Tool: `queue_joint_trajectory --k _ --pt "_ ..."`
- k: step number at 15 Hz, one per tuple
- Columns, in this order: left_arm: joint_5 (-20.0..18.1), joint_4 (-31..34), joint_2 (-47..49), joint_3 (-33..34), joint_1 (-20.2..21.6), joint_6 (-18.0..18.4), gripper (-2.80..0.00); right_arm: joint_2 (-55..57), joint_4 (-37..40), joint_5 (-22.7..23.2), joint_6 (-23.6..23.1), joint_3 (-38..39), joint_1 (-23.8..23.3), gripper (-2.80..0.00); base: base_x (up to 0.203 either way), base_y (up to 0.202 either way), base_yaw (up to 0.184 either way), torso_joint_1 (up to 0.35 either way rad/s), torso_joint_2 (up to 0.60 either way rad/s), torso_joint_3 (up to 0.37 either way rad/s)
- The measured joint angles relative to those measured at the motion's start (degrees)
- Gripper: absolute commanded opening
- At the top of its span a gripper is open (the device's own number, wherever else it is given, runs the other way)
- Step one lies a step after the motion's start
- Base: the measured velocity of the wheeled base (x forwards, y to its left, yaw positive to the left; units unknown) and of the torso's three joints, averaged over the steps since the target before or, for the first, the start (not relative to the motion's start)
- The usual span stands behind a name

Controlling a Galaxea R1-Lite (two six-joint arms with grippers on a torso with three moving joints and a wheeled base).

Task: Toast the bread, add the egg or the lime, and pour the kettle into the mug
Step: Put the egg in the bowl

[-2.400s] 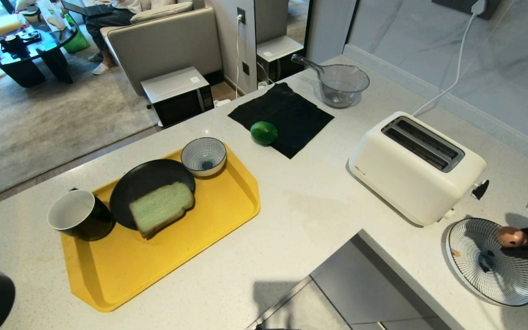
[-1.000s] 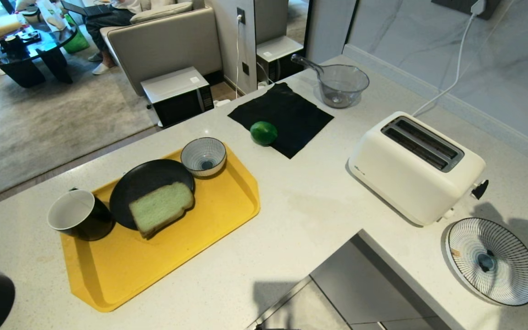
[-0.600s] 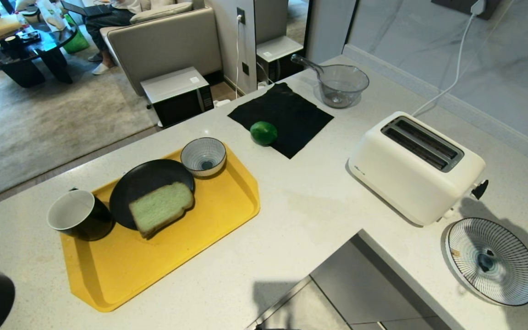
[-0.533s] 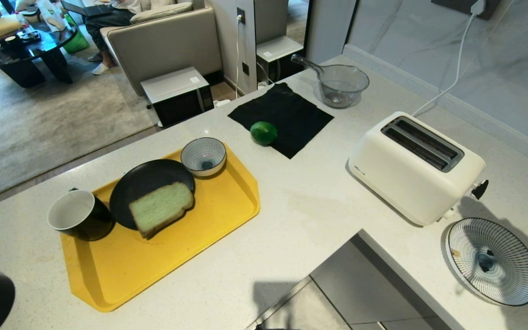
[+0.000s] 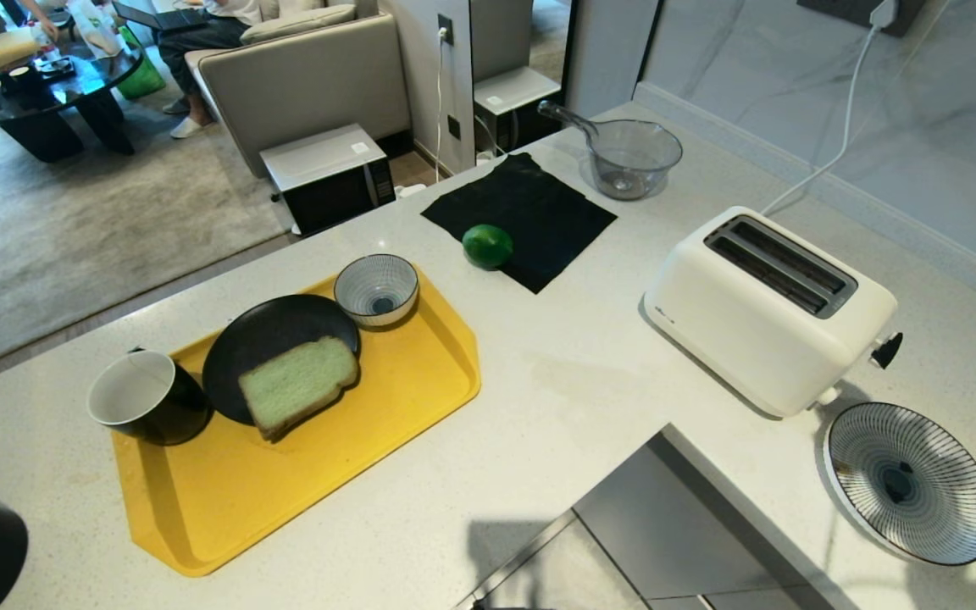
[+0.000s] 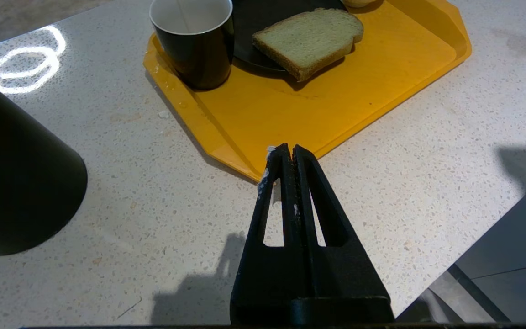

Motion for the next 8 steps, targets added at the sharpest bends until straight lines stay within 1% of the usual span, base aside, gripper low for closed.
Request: queue_joint_trajectory --k 4,6,8 --pt "0.0 0.0 0.0 0.0 0.0 0.0 -2.8 -2.8 0.1 -7.8 0.2 0.7 10.5 -2.8 0.0 0.0 0.0 0.0 0.0 0.0" --pt "0.0 0.0 0.0 0.0 0.0 0.0 -2.8 -3.3 0.0 -9.2 1.6 0.7 13.6 -2.8 0.0 0.0 0.0 0.0 0.0 0.0" --pt "0.0 0.0 0.0 0.0 0.0 0.0 -2.8 -3.0 -0.4 -9.2 5.2 0.4 14.7 -2.8 0.0 0.0 0.0 0.0 0.0 0.0"
